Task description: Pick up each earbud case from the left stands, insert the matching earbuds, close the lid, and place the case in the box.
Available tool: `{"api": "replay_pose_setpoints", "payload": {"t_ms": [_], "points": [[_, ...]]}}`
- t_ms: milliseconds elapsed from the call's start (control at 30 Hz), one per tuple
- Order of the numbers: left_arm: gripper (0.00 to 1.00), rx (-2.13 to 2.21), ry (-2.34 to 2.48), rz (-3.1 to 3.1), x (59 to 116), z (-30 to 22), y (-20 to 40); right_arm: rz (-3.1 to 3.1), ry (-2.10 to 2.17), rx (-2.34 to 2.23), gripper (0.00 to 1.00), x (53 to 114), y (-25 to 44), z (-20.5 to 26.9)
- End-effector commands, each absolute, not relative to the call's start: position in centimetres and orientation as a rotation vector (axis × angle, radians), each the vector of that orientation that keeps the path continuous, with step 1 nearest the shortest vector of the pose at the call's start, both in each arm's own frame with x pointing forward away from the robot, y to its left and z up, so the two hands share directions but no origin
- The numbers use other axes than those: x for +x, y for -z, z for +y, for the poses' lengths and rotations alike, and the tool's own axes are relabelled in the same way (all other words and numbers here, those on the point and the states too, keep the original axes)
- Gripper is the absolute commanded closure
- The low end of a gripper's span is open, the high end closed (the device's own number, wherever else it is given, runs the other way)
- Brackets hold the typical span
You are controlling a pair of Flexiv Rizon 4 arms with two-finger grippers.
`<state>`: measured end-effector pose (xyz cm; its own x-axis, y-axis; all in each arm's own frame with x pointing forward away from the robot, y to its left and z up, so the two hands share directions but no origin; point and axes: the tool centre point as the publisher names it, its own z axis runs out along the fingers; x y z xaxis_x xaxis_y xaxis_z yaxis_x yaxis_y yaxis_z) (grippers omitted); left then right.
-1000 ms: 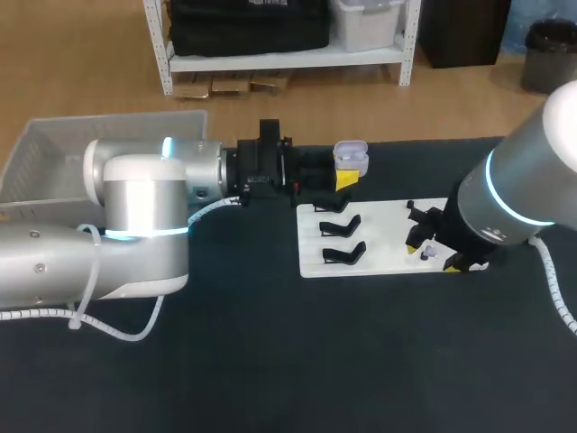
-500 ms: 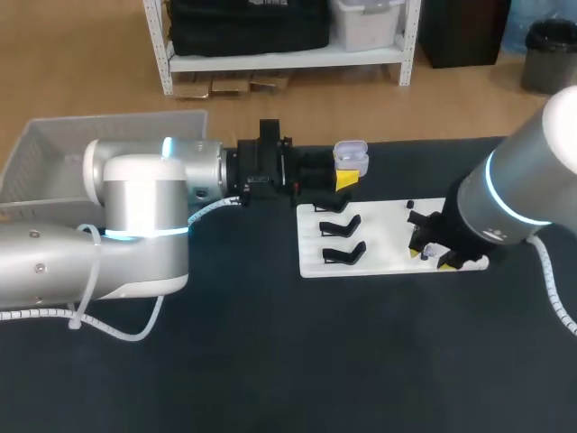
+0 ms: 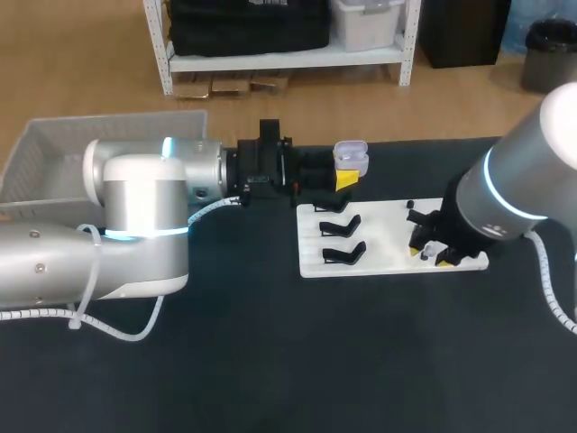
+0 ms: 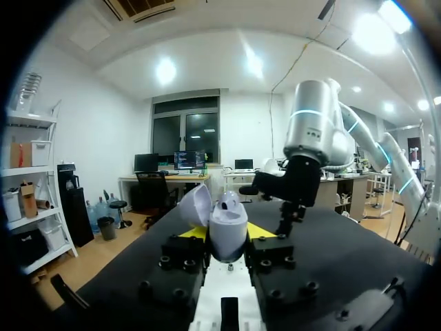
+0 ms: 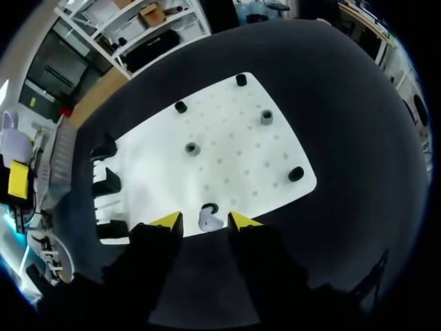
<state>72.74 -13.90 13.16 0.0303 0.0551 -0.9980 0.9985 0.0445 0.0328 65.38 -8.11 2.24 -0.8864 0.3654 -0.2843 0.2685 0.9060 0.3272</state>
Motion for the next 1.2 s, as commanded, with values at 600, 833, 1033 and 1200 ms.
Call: {"api": "replay_pose_setpoints", "payload": {"t_ms": [600, 833, 1033, 1200], "points": [[1.00, 1.222, 1.119, 1.243, 72.53, -13.94, -13.05, 2.742, -0.382, 0.468, 0.72, 65.82, -1.81, -8.33], [1.00, 1.222, 1.119, 1.243, 72.53, -13.94, -13.05, 2.746, -0.370, 0.476, 0.74, 65.67, -1.82, -8.42], [1.00, 1.222, 1.119, 1.243, 72.53, -13.94, -13.05, 2.737, -0.354, 0.478, 0.75, 65.75, -1.95, -8.47], [1.00, 1.222, 1.119, 1.243, 72.53, -13.94, -13.05, 2.735, -0.346, 0.487, 0.71, 65.71, -2.05, -8.68]]}}
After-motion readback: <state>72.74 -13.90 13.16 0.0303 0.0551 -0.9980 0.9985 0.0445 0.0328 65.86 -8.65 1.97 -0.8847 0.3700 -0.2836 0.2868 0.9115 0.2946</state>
